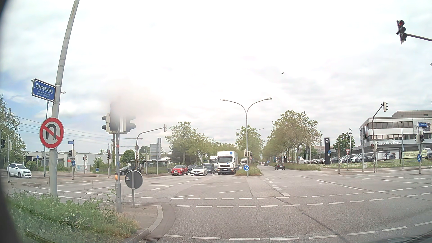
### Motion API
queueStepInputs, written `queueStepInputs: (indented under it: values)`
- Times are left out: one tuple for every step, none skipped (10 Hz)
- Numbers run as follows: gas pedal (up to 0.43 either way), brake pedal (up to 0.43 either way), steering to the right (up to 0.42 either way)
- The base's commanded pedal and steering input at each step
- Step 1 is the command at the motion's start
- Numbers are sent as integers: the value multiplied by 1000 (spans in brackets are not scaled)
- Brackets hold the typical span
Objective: Follow the waypoints while adhering to traffic rules and regulations
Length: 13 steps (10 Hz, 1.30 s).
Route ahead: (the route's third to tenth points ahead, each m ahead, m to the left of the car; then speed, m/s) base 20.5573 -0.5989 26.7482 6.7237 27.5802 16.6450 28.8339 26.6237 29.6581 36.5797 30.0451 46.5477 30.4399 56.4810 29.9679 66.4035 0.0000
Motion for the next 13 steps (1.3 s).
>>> queueStepInputs:
  values:
    - [0, 274, -6]
    - [0, 280, -6]
    - [0, 280, -6]
    - [0, 280, -6]
    - [0, 280, -6]
    - [0, 280, -6]
    - [0, 280, -6]
    - [0, 280, -6]
    - [0, 280, -6]
    - [0, 280, -6]
    - [0, 280, -6]
    - [0, 280, -6]
    - [0, 280, -6]
